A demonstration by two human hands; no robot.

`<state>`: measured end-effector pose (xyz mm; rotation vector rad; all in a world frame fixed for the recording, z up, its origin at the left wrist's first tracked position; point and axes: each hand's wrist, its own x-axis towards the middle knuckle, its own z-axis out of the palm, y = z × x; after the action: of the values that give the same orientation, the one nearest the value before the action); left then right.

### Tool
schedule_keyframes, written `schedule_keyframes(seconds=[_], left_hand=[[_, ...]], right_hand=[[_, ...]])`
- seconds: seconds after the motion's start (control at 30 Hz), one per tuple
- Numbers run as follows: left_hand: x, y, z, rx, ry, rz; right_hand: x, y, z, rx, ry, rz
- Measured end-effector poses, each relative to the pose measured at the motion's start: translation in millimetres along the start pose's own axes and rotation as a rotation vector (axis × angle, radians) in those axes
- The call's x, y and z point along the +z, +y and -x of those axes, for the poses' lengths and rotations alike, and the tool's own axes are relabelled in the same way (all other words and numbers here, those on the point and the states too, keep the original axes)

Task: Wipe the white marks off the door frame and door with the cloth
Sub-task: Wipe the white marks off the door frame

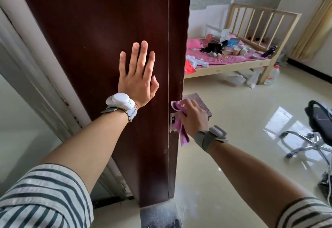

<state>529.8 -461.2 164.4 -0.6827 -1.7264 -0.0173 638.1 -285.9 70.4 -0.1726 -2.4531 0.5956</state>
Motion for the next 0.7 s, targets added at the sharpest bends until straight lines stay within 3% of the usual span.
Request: schedule_keyframes(seconds=[0.13,0.27,0.43,0.53,0.6,0.7], left_hand=[[2.7,-0.2,0.0,0.007,0.008,0.001],[2.5,-0.2,0.3,0.0,0.006,0.012],[2.1,0.4,0.8,-0.003,0.005,-0.005],[2.5,1.4,0.4,-0.004,0.009,-0.007],[2.5,0.0,0.6,0.001,0.008,-0.009],[3.3,-1.1,6.2,0.02,0.001,-0.019]], right_hand=[[22.9,-14.1,4.2,0.044,-0.057,0.01],[31.9,11.1,24.3,0.123,-0.313,0.166],[20.4,12.5,28.9,0.098,-0.085,-0.058],[23.2,-11.0,11.0,0.075,-0.091,-0.086],[29.0,-14.5,7.0,0.162,-0.095,-0.102],[22.0,0.7,6.6,0.557,-0.015,-0.265]])
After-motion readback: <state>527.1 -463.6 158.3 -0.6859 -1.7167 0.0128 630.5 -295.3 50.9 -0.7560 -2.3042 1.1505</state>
